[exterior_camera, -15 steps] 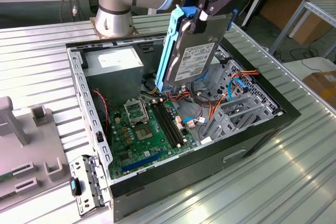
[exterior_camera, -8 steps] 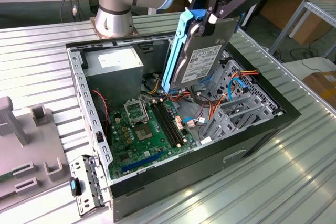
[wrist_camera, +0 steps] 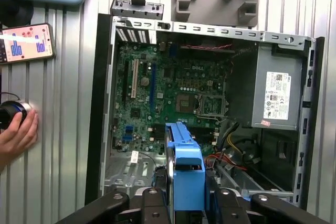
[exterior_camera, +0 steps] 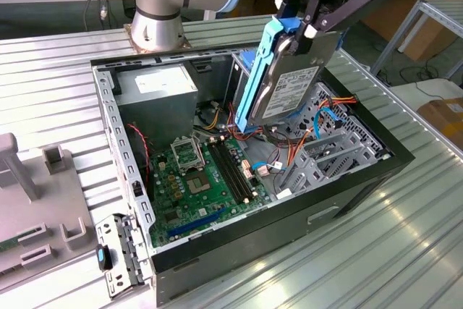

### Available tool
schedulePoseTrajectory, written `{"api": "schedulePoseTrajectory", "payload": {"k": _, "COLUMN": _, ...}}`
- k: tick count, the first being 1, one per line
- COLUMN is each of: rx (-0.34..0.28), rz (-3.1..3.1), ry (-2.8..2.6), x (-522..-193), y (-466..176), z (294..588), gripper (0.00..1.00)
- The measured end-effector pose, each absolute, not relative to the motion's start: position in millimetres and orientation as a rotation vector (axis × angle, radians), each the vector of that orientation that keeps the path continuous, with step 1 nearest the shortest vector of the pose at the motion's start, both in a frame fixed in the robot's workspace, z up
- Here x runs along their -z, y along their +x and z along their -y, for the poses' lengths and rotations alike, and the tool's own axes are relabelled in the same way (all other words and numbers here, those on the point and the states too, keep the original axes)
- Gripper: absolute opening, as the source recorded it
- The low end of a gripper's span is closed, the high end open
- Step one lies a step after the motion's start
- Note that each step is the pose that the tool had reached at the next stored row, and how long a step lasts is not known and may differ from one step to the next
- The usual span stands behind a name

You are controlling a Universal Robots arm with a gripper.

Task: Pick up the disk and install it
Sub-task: 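Pick up the disk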

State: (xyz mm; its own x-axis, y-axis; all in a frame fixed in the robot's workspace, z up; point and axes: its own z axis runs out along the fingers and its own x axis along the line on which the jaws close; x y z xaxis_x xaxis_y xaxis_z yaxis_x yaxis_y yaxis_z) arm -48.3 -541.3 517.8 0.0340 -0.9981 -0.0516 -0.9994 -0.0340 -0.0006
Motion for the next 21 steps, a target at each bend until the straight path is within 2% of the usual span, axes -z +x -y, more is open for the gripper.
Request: {"api": "schedulePoseTrajectory", "payload": {"k": 21, "rx": -0.057, "rz": -2.16, "ry": -2.23, "x": -517.7, "y": -22.2, "z": 551.4, "gripper": 0.36}}
